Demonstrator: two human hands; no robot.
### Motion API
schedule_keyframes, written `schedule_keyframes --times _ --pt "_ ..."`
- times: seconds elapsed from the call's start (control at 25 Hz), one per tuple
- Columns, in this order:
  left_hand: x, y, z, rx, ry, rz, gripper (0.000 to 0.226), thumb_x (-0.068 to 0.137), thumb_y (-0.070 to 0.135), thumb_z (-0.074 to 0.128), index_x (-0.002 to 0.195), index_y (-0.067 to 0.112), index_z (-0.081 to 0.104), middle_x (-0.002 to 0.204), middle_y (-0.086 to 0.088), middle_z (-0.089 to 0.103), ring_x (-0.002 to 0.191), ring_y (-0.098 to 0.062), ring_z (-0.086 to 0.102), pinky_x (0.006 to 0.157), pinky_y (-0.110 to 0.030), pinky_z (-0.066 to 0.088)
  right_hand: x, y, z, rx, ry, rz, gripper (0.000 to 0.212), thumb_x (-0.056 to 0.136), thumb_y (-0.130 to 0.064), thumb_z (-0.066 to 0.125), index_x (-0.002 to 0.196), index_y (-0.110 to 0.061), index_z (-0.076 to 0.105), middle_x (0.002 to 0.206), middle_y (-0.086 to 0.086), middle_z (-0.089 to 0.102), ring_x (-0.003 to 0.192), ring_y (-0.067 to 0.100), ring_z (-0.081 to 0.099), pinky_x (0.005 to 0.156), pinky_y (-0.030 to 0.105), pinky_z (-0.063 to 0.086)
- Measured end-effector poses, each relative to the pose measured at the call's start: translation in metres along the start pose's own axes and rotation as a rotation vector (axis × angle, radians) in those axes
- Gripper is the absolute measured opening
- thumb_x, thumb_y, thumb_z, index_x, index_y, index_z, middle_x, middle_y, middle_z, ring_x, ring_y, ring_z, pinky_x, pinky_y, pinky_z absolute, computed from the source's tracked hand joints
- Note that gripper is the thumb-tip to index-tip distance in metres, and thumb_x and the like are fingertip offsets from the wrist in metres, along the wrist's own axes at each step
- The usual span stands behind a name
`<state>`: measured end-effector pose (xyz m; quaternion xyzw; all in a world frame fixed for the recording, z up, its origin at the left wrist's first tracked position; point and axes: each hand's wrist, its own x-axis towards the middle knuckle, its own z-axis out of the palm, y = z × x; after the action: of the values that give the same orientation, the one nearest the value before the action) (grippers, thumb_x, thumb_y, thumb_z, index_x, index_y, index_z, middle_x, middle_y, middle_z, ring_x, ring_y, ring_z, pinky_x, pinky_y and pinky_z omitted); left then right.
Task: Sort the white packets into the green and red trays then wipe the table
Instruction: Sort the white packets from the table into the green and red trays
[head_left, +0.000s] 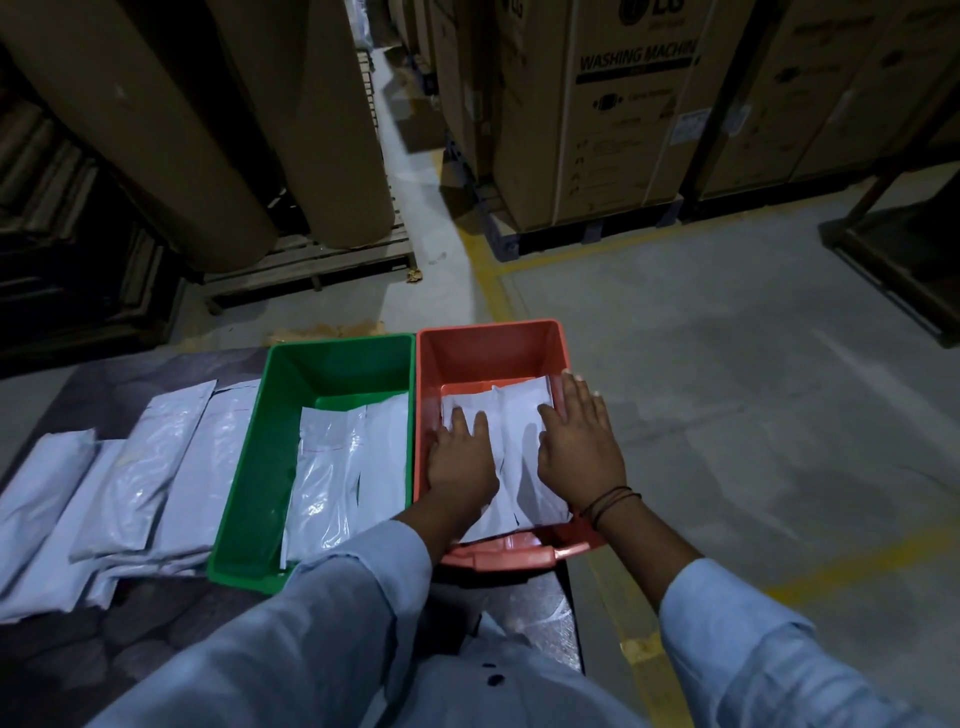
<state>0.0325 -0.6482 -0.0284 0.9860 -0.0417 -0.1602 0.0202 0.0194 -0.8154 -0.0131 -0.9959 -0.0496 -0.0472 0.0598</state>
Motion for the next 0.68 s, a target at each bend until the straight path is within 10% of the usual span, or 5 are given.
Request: schedule_keyframes --times 0.24,0.68 --pt "-0.015 -0.018 -0.032 -0.030 0.429 0.152 0.067 0.077 0.019 0.075 0.140 0.017 0.052 0.147 -0.014 0.050 0.121 -0.037 0.053 0.099 -0.043 0.046 0.003 -0.027 -0.011 0.100 0.096 -0.046 0.048 0.080 -0.020 0.058 0.126 -0.008 0.061 0.155 0.029 0.030 0.147 0.043 0.026 0.119 0.057 0.019" --pt "-0.072 -0.155 -0.067 -0.136 0.539 -0.110 0.049 0.091 0.031 0.064 0.138 0.020 0.057 0.154 -0.010 0.042 0.129 -0.037 0.047 0.102 -0.048 0.043 0.022 -0.171 -0.022 0.286 0.184 -0.176 0.054 0.086 -0.023 0.039 0.134 -0.005 0.056 0.154 0.025 0.035 0.145 0.042 0.028 0.118 0.058 0.023"
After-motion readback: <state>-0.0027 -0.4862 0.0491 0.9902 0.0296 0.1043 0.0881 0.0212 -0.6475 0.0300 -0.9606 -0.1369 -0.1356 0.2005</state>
